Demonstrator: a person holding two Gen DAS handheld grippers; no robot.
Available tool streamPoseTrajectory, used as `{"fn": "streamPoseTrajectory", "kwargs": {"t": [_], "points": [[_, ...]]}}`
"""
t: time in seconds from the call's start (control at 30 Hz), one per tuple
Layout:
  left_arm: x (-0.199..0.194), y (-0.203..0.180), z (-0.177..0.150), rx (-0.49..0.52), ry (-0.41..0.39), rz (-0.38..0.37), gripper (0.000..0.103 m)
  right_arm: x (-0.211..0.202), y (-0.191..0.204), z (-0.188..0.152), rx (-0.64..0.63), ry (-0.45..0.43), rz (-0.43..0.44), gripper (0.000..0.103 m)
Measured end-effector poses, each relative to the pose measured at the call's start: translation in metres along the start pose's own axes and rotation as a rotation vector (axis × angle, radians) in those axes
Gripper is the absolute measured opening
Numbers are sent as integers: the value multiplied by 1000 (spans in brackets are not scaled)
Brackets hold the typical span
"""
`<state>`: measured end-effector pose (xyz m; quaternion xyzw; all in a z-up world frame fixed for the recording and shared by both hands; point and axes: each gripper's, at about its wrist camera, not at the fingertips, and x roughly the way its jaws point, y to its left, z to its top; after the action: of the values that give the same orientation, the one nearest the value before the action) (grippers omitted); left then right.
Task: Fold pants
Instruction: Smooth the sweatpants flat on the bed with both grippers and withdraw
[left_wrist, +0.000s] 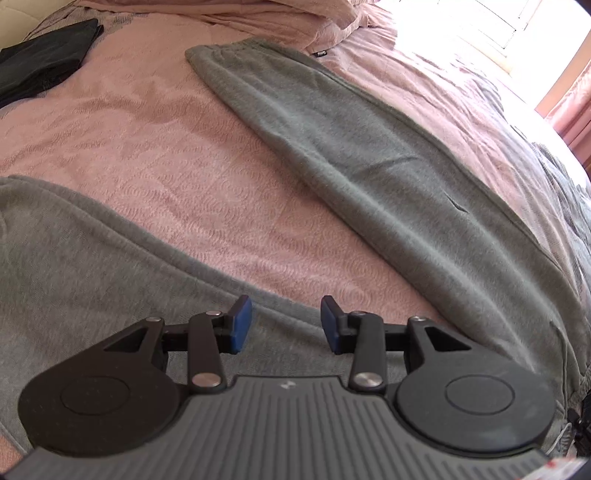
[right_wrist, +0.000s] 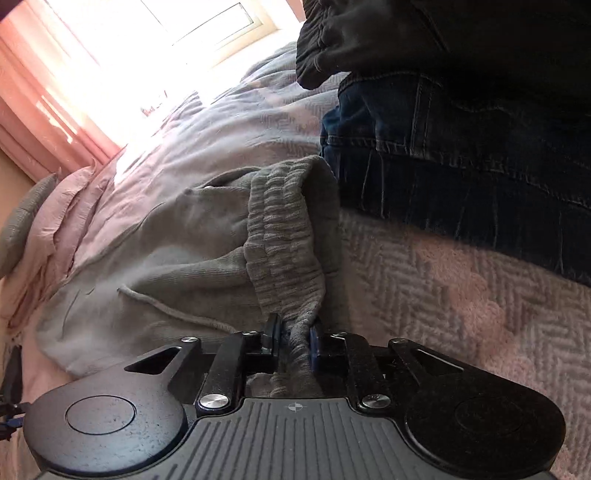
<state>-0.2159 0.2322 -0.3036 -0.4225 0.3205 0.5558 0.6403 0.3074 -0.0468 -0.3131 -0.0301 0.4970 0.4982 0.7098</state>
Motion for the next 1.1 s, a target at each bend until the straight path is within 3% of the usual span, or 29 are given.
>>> {"fn": "streamPoseTrajectory", "kwargs": {"t": [0.1,0.17,0.23,0.3,0.4,0.47,0.57,0.6,0.67,0.77,0.87,0.93,0.97,1.03,1.1], "points": [[-7,4,-5,29,-17,16,38,-21,6,6,-7,-45,-105,31],[-11,9,-9,41,-20,30,38,-40,19,3,-98,-120,-208,35],[-13,13,-14,46,-20,37,38,-56,38,-9,-204,-134,-168,34],[-14,16,-21,53,-15,42,38,-52,59,-27,-296,-51,-107,34],[-17,19,-31,75,9,53,38,-27,80,-62,-417,124,-138,34],[-26,23,-37,112,8,55,38,-40,93,-74,-464,77,-176,34],[-38,35,-43,190,-13,90,40,-58,102,-83,-442,42,-170,35],[-40,41,-46,210,-15,107,41,-56,103,-89,-453,87,-168,35],[-38,58,-52,251,-13,155,41,-45,95,-110,-513,200,-283,34],[-28,94,-64,287,33,269,43,-57,82,-140,-542,180,-299,34],[-44,135,-60,226,-31,250,44,-65,106,-135,-521,138,-378,34],[-50,154,-53,229,-75,260,44,-74,119,-138,-460,25,-334,35],[-49,166,-49,225,-80,255,44,-74,124,-143,-423,15,-306,36],[-42,190,-46,229,-37,246,48,-57,126,-160,-379,122,-364,38],[-39,212,-47,232,7,232,52,-57,132,-179,-363,124,-437,38]]}}
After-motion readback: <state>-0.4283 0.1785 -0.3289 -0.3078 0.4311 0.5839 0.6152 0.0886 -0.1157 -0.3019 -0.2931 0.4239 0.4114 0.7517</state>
